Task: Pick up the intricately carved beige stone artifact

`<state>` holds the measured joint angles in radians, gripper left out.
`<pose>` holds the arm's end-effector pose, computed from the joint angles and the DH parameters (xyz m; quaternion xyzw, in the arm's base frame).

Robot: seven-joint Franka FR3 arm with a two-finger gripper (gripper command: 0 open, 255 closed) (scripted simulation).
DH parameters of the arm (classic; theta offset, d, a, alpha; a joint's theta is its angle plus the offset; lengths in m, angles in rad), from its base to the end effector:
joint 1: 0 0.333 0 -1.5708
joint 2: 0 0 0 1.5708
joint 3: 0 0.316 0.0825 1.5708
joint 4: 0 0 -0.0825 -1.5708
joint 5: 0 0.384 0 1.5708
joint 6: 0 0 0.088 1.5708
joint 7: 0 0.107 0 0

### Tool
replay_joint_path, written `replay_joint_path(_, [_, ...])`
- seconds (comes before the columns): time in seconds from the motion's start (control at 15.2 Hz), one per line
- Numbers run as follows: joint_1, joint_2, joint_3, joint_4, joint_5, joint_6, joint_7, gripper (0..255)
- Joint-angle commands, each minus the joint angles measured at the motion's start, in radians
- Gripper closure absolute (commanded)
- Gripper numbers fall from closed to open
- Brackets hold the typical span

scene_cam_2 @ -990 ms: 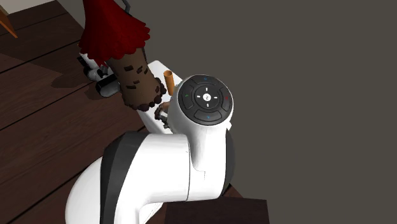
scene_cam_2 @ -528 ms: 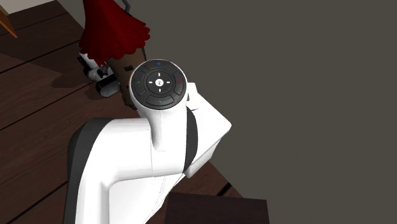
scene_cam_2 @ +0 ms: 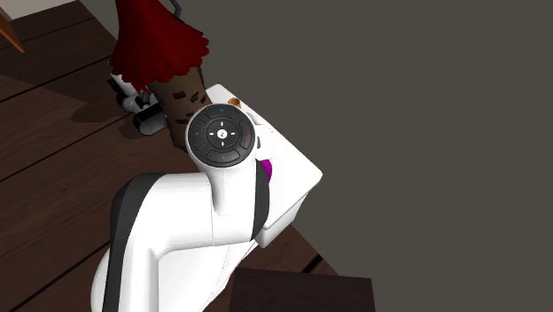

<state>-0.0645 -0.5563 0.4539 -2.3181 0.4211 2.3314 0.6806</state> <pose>0.3955 0.2050 0.5829 -0.9325 0.2370 -0.1951 0.1901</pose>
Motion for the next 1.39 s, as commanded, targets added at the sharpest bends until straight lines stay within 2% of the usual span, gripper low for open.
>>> replay_joint_path(0.0, [0.003, 0.002, 0.004, -0.016, 0.004, 0.009, 0.000, 0])
replay_joint_path(0.07, [0.003, 0.000, 0.002, -0.019, 0.005, 0.009, -0.002, 255])
replay_joint_path(0.66, [0.003, 0.002, 0.004, -0.016, 0.004, 0.009, 0.000, 255])
replay_joint_path(1.32, [-0.015, 0.001, -0.017, 0.115, -0.030, -0.122, 0.027, 255])
